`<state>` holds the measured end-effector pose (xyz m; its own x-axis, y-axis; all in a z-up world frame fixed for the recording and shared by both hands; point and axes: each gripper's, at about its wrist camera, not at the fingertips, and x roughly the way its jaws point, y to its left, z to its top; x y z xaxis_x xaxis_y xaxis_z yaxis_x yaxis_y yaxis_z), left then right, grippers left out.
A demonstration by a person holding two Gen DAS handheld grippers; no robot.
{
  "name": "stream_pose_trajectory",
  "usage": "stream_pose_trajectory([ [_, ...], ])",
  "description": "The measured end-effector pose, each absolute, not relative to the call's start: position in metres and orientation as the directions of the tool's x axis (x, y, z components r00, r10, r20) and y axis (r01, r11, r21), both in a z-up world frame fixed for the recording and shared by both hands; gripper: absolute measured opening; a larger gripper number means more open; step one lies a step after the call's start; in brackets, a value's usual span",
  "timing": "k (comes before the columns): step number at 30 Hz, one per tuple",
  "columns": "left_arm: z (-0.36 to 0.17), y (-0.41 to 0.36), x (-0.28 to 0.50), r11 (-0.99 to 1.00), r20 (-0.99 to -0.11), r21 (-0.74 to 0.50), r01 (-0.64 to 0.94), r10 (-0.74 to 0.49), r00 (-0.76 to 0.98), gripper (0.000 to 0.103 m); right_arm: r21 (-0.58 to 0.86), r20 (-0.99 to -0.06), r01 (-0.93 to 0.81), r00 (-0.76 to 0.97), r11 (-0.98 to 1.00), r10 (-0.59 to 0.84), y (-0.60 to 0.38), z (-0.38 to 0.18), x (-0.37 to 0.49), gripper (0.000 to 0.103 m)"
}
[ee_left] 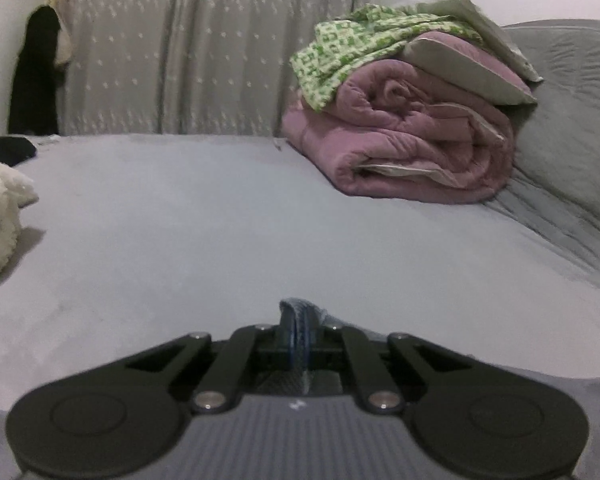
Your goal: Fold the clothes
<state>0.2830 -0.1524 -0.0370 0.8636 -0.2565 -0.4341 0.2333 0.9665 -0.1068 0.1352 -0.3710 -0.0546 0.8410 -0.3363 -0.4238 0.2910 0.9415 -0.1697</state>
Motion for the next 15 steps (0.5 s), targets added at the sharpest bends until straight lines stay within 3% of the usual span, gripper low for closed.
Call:
stream_pose_trajectory([
  [3,-0.051,-0.160,0.298,0.976,-0.476,-0.095,0.198,-0.219,0.852,0.003,-0.178,-0.470,0.278,0.818,0.944,-0.330,-0.376,-0.064,0.143,0.004],
  [6,-0.060,-0.162,0.314,0.979,-0.530,-0.118,0.169,-0.206,0.823,0.003,-0.091,-0.501,0.283,0.815,0.955,-0.290,-0.390,-0.062,0.141,0.007],
  [8,-0.061,-0.158,0.316,0.977,-0.543,-0.134,0.166,-0.213,0.812,0.004,-0.015,-0.515,0.291,0.818,0.956,-0.257,-0.400,-0.060,0.138,0.023],
  [9,-0.062,-0.158,0.316,0.977,-0.545,-0.132,0.169,-0.214,0.811,0.004,0.046,-0.520,0.304,0.821,0.952,-0.237,-0.408,-0.059,0.135,0.036],
  [10,-0.062,-0.158,0.314,0.976,-0.545,-0.130,0.172,-0.216,0.810,0.004,0.109,-0.523,0.315,0.825,0.943,-0.215,-0.416,-0.057,0.132,0.039],
  [13,-0.059,-0.159,0.310,0.974,-0.544,-0.132,0.182,-0.225,0.809,0.013,0.275,-0.521,0.320,0.842,0.907,-0.139,-0.437,-0.055,0.123,0.039],
  [15,-0.054,-0.159,0.307,0.972,-0.540,-0.137,0.192,-0.236,0.808,0.029,0.375,-0.513,0.316,0.854,0.872,-0.089,-0.450,-0.054,0.117,0.039],
])
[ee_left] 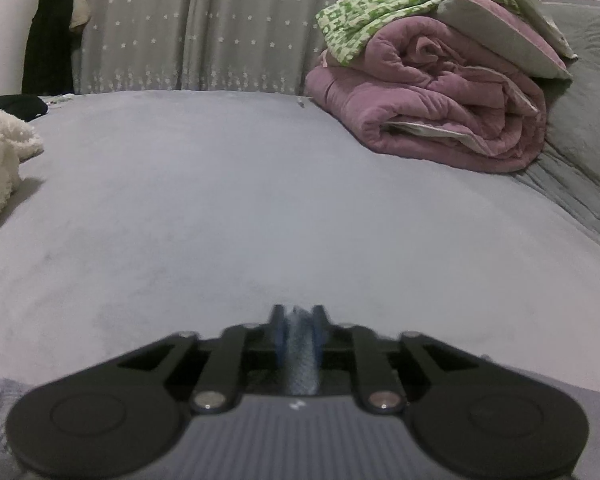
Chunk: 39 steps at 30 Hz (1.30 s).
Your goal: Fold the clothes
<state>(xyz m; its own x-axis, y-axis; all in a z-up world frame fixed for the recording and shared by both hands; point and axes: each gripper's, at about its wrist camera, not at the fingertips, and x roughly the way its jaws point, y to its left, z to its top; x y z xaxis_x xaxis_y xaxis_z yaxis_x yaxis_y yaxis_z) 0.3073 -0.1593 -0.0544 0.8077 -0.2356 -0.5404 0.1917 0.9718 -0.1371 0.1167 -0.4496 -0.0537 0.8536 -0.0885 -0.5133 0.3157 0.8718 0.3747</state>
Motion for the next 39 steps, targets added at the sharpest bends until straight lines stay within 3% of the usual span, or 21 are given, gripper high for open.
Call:
stream_pose_trajectory([
  [4,-0.042,-0.162,0.291,0.959,-0.526,-0.136,0.250,-0.283,0.802,0.030,0.507,-0.495,0.295,0.869,0.810,-0.007,-0.464,-0.051,0.109,0.039],
  [8,-0.030,-0.163,0.268,0.937,-0.514,-0.126,0.325,-0.341,0.787,0.031,0.499,-0.503,0.280,0.864,0.820,0.011,-0.459,-0.045,0.115,0.039],
  [12,-0.030,-0.154,0.249,0.922,-0.513,-0.136,0.361,-0.378,0.771,0.031,0.410,-0.498,0.215,0.867,0.886,0.021,-0.442,-0.035,0.118,0.039],
  [20,-0.042,-0.112,0.194,0.916,-0.503,-0.139,0.375,-0.392,0.770,0.036,0.095,-0.552,-0.051,0.829,0.994,0.096,-0.376,-0.031,0.133,0.039],
  [27,-0.058,-0.051,0.135,0.928,-0.527,-0.222,0.299,-0.372,0.764,0.037,-0.065,-0.586,-0.057,0.810,0.996,0.009,-0.360,-0.040,0.139,0.041],
  [30,-0.060,-0.032,0.103,0.932,-0.535,-0.201,0.301,-0.362,0.764,0.038,-0.133,-0.590,-0.020,0.805,0.991,-0.063,-0.353,-0.040,0.134,0.049],
  [39,-0.058,0.000,0.017,0.919,-0.563,-0.089,0.383,-0.364,0.742,0.047,-0.162,-0.671,0.120,0.715,0.979,-0.199,-0.339,-0.016,0.108,0.050],
])
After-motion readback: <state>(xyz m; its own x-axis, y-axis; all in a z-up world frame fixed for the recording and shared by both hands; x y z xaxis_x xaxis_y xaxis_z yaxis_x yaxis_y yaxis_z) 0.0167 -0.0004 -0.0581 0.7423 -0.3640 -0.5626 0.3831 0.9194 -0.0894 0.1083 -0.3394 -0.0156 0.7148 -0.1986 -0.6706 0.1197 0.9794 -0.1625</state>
